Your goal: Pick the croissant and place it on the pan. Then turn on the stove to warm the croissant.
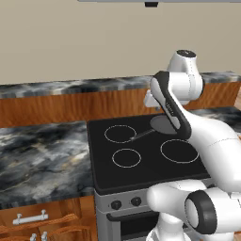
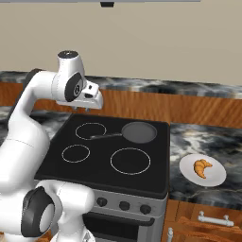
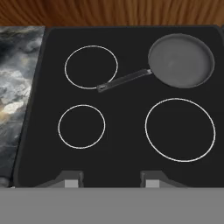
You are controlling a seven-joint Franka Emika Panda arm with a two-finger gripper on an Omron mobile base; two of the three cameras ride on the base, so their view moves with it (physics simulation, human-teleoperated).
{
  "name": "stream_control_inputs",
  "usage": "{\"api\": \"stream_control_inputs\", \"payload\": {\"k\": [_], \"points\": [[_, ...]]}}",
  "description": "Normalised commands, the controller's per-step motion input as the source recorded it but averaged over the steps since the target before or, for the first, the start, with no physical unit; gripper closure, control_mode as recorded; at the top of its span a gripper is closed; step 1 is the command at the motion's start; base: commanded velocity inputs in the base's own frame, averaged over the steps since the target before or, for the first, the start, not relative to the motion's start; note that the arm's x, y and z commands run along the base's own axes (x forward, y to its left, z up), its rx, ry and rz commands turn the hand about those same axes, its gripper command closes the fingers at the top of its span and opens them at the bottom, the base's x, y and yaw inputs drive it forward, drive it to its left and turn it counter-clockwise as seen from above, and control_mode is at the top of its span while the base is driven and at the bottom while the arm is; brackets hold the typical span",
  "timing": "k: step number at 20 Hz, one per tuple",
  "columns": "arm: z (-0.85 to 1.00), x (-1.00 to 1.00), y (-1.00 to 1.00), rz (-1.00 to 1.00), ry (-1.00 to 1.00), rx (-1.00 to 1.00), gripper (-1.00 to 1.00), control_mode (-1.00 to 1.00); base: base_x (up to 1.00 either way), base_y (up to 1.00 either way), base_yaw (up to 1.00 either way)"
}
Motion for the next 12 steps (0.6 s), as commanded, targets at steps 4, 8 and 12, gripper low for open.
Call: {"api": "stream_control_inputs", "payload": {"k": [4, 8, 12], "points": [[0.00, 0.00, -0.19, 0.00, 0.00, 0.02, -1.00, -1.00, 0.00, 0.00, 0.00], [-0.08, 0.00, -0.73, -0.02, 0.00, 0.01, -1.00, -1.00, 0.00, 0.00, 0.00], [-0.18, 0.00, -0.88, -0.05, 0.00, 0.00, -1.00, -1.00, 0.00, 0.00, 0.00]]}}
